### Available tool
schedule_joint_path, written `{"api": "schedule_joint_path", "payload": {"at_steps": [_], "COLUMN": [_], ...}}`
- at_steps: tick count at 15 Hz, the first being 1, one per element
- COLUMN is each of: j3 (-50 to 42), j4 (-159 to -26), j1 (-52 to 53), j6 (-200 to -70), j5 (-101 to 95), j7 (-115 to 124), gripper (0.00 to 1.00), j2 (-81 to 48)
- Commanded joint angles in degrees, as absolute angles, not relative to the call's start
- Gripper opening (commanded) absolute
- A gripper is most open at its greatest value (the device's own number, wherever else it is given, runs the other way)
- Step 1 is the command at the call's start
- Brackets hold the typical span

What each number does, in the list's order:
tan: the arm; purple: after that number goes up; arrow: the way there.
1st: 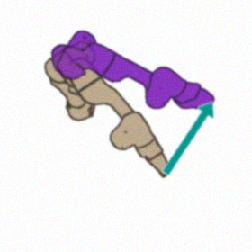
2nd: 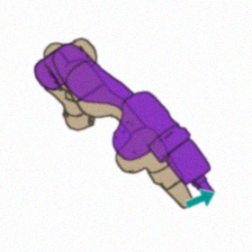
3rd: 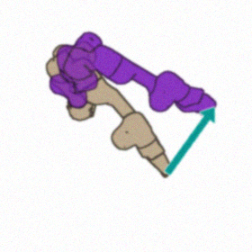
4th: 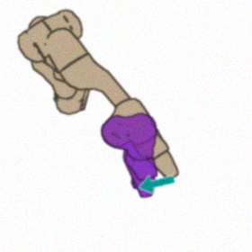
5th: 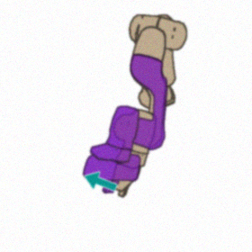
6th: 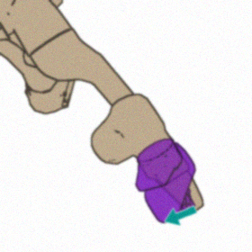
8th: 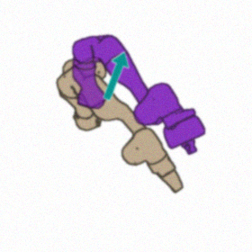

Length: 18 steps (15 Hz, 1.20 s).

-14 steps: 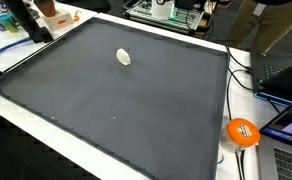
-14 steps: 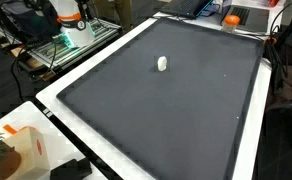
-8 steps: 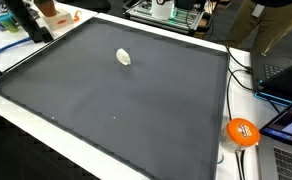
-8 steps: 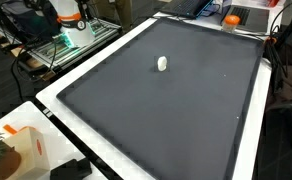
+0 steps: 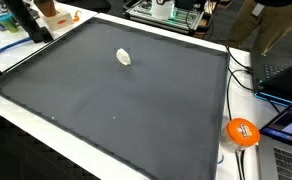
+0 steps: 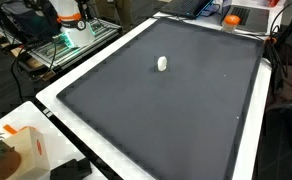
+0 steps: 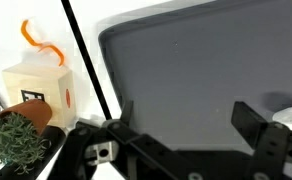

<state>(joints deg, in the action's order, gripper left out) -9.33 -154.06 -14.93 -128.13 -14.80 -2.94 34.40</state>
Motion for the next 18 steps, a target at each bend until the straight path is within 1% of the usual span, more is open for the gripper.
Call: {"api": "schedule_joint_path", "payload": {"at_steps": [1,5,9,13,18], "j3": [-9.32,-7.37,-3.44,-0.71,0.18], "j4": [-153.96,-152.49,-147.07,-137.16,-126.08], "j1": [-14.91,-10.12,-6.08,-3.78,-2.32], "j6": [-127.97,-126.55,-123.89,-118.46,-113.85], "j5": [-14.77,-7.99,-4.15,-3.71,-2.62], "j7": [-2.96,-1.16,1.05,3.13,4.73], "gripper": [1.0,1.0,1.0,1.0,1.0], "j2": [34.41,33.94,29.13,19.39,7.14]}}
